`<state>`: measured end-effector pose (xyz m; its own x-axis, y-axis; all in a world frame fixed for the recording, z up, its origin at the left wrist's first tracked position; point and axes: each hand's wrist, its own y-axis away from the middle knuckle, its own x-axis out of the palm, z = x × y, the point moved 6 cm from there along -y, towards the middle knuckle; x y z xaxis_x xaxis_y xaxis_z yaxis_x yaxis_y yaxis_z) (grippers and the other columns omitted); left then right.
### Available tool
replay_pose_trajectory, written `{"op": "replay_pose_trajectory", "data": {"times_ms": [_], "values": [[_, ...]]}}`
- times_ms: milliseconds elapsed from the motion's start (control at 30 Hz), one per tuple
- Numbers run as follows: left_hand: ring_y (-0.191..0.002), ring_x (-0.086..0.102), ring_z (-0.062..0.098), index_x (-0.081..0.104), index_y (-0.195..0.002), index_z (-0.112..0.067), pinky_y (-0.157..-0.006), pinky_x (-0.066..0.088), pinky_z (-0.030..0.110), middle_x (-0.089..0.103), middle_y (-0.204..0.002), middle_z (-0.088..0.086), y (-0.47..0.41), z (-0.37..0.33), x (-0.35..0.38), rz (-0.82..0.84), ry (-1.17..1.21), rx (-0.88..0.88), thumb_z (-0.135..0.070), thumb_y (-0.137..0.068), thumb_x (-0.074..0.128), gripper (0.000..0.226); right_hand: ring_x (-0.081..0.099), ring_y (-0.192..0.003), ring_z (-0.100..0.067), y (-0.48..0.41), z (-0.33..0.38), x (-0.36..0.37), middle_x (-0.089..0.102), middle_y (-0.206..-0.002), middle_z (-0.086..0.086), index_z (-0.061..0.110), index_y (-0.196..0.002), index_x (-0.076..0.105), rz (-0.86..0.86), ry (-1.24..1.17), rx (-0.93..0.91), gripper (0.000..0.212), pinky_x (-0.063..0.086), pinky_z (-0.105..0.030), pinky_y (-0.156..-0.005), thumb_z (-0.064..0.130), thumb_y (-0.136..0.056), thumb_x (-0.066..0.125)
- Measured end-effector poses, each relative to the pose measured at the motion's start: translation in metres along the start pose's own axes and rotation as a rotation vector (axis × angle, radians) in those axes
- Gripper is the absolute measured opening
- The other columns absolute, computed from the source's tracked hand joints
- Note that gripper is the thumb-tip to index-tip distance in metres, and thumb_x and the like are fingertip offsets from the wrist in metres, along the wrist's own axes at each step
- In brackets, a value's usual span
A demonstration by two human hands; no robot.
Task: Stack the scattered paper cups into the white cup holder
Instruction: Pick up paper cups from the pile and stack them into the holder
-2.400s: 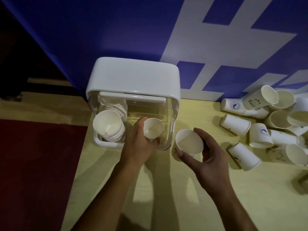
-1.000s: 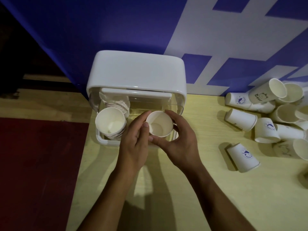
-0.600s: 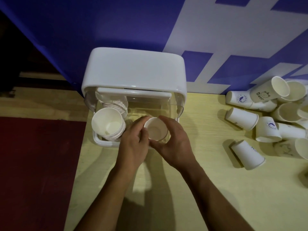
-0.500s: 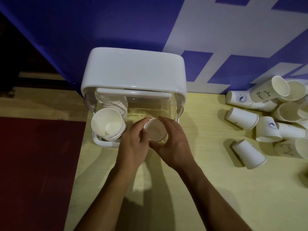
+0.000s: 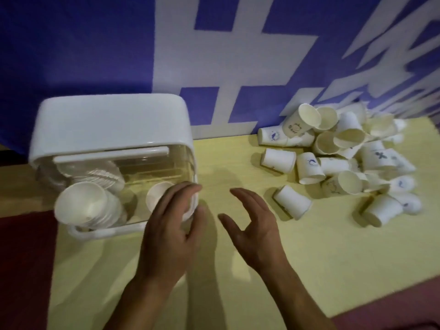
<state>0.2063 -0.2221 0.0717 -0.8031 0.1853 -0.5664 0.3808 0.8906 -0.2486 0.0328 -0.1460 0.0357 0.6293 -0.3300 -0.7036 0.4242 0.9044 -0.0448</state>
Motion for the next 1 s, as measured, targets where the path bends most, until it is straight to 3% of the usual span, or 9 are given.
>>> {"op": "replay_pose_trajectory", "data": {"times_ms": [100,200,300,400,500,633,800,900,1000], "values": [[-0.120,0.058,0.007,0.066,-0.131,-0.020,-0.097,0.048,0.019,0.061,-0.135,-0.008,-0.018,-0.046,0.074,0.241,-0.013,0.161,-0.029,-0.095,0.062,0.037,0.052,-0.114,0.012,0.017,-0.055,-0.061,0.059,-0.124,0.025,0.022,-0.131,0.066,-0.110,0.012,0.155,0.049,0.042,-0.011,-0.099,0.027,-0.086,0.084],[-0.127,0.055,0.015,0.060,-0.139,-0.023,-0.101,0.053,0.033,0.054,-0.146,-0.005,-0.032,-0.068,0.165,0.486,-0.147,0.312,-0.032,-0.087,0.066,0.053,0.058,-0.108,0.002,0.028,-0.112,-0.115,0.064,-0.123,0.018,0.021,-0.129,0.067,-0.215,0.054,0.245,0.047,0.052,-0.024,-0.095,0.027,-0.085,0.084],[-0.151,0.031,0.020,0.040,-0.156,-0.030,-0.122,0.028,0.041,0.034,-0.164,-0.003,-0.036,-0.069,0.246,0.810,-0.350,0.406,-0.030,-0.086,0.068,0.075,0.059,-0.108,-0.005,0.026,-0.161,-0.152,0.066,-0.126,0.008,0.020,-0.133,0.066,-0.256,0.043,0.326,0.050,0.050,-0.023,-0.091,0.026,-0.086,0.083],[-0.158,0.016,0.019,0.023,-0.162,-0.036,-0.127,0.013,0.037,0.019,-0.170,-0.004,-0.036,-0.072,0.292,0.940,-0.589,0.532,-0.026,-0.089,0.067,0.086,0.060,-0.109,-0.010,0.018,-0.199,-0.180,0.066,-0.128,0.004,0.016,-0.136,0.064,-0.271,0.018,0.359,0.054,0.046,-0.019,-0.088,0.025,-0.086,0.084],[-0.153,0.029,0.022,0.030,-0.160,-0.032,-0.126,0.019,0.040,0.031,-0.165,-0.002,-0.030,-0.078,0.315,0.981,-0.650,0.612,-0.024,-0.094,0.060,0.074,0.058,-0.107,-0.011,0.013,-0.231,-0.201,0.063,-0.129,0.002,0.016,-0.139,0.059,-0.319,-0.031,0.430,0.062,0.045,-0.022,-0.086,0.031,-0.085,0.085],[-0.121,0.065,0.023,0.053,-0.141,-0.025,-0.105,0.047,0.038,0.066,-0.133,-0.001,-0.033,-0.071,0.325,0.811,-0.521,0.621,-0.030,-0.072,0.071,0.072,0.056,-0.113,-0.015,0.003,-0.264,-0.211,0.054,-0.141,0.000,0.017,-0.150,0.047,-0.340,-0.114,0.515,0.083,0.048,-0.031,-0.093,0.042,-0.081,0.086],[-0.115,0.057,0.014,0.049,-0.147,-0.032,-0.094,0.046,0.033,0.060,-0.130,-0.014,-0.042,-0.069,0.289,0.408,0.053,-0.175,-0.051,-0.074,0.090,0.085,0.053,-0.120,-0.018,-0.019,-0.284,-0.204,0.051,-0.134,0.005,0.021,-0.150,0.043,-0.305,-0.158,0.504,0.093,0.051,-0.041,-0.100,0.042,-0.073,0.093],[-0.118,0.060,0.014,0.048,-0.144,-0.039,-0.098,0.050,0.036,0.062,-0.127,-0.024,-0.031,-0.070,0.265,0.191,0.276,-0.297,-0.059,-0.074,0.086,0.082,0.053,-0.117,-0.017,-0.031,-0.288,-0.194,0.054,-0.129,0.006,0.024,-0.141,0.049,-0.286,-0.171,0.475,0.086,0.052,-0.044,-0.100,0.043,-0.071,0.094],[-0.120,0.061,0.009,0.044,-0.133,-0.060,-0.101,0.051,0.038,0.059,-0.126,-0.031,-0.020,-0.064,0.251,0.138,0.345,-0.359,-0.066,-0.074,0.071,0.065,0.055,-0.117,-0.017,-0.038,-0.292,-0.185,0.058,-0.129,0.002,0.022,-0.140,0.054,-0.284,-0.211,0.451,0.081,0.051,-0.043,-0.102,0.042,-0.072,0.093]]}}
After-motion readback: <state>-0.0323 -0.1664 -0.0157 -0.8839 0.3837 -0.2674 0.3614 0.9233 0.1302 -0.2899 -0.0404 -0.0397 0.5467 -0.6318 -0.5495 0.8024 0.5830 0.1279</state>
